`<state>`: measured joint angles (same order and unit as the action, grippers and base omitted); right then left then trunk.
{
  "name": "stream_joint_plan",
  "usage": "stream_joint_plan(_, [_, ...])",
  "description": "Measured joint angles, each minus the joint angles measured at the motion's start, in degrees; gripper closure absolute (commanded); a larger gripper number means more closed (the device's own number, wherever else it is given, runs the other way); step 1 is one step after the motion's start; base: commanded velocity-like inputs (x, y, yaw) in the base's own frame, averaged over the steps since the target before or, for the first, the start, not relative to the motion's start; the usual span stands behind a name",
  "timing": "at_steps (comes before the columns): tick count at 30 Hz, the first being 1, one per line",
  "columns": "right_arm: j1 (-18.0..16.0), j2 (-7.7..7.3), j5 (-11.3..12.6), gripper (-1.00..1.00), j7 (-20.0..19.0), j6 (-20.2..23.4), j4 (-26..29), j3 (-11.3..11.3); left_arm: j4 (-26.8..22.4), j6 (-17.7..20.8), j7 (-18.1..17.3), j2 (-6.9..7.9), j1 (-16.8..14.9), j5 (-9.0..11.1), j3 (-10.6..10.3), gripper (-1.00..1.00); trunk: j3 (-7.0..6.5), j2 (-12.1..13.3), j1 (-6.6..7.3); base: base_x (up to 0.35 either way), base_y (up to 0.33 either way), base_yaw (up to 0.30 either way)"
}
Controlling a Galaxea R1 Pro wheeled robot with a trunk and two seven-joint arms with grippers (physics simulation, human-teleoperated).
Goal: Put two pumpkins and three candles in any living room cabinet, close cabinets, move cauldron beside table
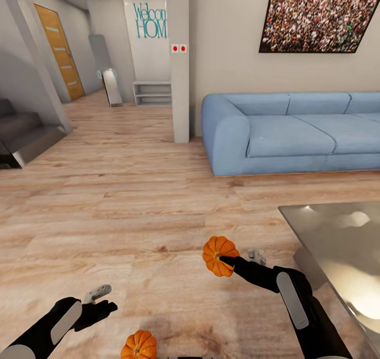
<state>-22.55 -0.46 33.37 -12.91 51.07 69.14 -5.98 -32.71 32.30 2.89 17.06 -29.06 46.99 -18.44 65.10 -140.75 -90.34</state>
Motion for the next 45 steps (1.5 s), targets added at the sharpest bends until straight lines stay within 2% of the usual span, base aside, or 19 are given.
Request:
stream_joint_plan(6, [0.0, -0.15, 0.0, 1.0, -0.02, -0.03, 0.0, -0.05, 0.36, -2.05, -0.03, 0.08, 0.0, 0.03, -0.08, -1.0, 1.08, -2.41, -1.32, 0.0, 0.0, 0.0])
stream_joint_plan(22, [0.0, -0.28, -0.01, 1.0, -0.02, 0.13, 0.0, -0.06, 0.41, -2.86, -0.08, 0.12, 0.0, -0.07, -0.09, -1.0, 4.62, -2.68, -1.76, 0.0, 0.0, 0.0])
stream_joint_plan(32, [0.0, -0.31, 0.02, 1.0, 0.06, 0.1, -0.08, -0.07, 1.01, -2.98, -0.39, 1.09, 0.0, -0.06, -0.1, -1.0, 6.84, -2.81, -2.02, 0.0, 0.0, 0.0])
stream_joint_plan(39, [0.0, -0.41, -0.03, 1.0, 0.02, 0.15, -0.09, -0.12, 1.56, -4.42, -5.0, 1.39, 0.0, 0.24, -0.22, -1.0, 8.39, -2.91, -2.2, 0.0, 0.0, 0.0])
stream_joint_plan(45, [0.0, -0.4, 0.01, 1.0, -0.01, 0.23, -0.09, -0.06, 2.98, -5.1, -13.06, 3.74, 0.0, 0.1, -0.15, -1.0, 9.72, -2.99, -2.35, 0.0, 0.0, 0.0])
